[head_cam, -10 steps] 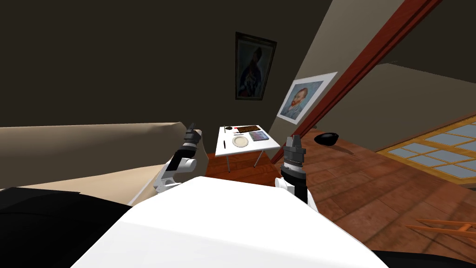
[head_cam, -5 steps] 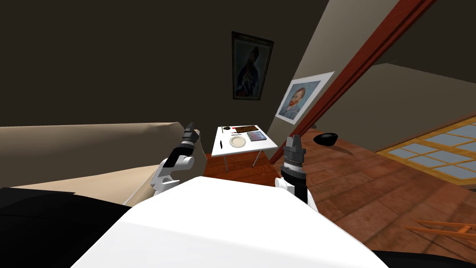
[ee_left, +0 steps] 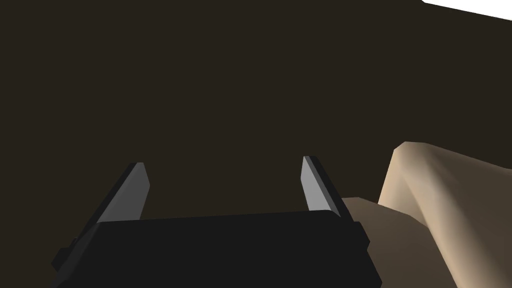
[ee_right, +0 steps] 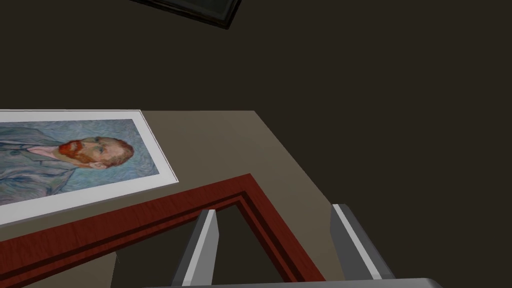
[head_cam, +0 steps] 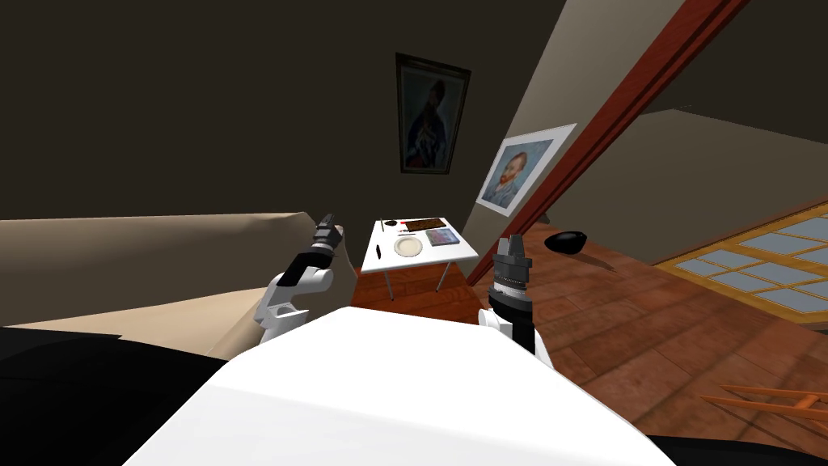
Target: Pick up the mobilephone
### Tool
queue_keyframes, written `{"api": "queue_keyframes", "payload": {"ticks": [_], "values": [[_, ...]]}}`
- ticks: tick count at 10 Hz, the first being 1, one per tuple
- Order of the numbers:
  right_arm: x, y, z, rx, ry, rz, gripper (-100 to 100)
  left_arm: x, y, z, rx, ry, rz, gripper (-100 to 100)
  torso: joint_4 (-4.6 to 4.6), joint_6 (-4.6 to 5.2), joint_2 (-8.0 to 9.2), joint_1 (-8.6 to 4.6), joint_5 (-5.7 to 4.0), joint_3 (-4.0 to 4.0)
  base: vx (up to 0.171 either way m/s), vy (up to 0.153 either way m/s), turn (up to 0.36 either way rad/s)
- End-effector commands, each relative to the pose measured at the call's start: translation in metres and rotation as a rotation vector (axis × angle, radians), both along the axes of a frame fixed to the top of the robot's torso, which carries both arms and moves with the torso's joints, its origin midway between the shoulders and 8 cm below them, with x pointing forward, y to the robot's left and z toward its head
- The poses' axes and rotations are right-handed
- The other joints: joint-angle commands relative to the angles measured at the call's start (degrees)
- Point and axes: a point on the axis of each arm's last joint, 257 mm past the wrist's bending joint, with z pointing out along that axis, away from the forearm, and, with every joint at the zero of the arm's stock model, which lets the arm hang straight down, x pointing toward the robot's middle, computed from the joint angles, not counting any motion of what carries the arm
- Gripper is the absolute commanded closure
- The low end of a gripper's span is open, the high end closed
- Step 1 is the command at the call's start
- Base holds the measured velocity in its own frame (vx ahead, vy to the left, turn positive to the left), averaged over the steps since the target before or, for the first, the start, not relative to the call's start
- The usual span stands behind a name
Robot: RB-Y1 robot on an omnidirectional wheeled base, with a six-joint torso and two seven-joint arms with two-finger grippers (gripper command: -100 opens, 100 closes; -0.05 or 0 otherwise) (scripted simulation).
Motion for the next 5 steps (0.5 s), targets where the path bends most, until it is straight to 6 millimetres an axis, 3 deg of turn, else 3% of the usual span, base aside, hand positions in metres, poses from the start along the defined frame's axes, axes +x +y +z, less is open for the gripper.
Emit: {"api": "queue_keyframes", "payload": {"ticks": [1, 5], "values": [[0.0, 0.0, 0.0, 0.0, 0.0, 0.0, 0, 0.001, 0.013, -0.001, -0.002, 0.026, 0.027, -100, 0.0, 0.0, 0.0, 0.0, 0.0, 0.0, 0.026, -0.083, -0.006], [0.0, 0.0, 0.0, 0.0, 0.0, 0.0, 0, 0.003, 0.027, -0.015, -0.023, 0.103, 0.06, -100, -0.01, 0.0, -0.03, -0.12, -0.03, -0.02, 0.026, -0.08, 0.004]]}}
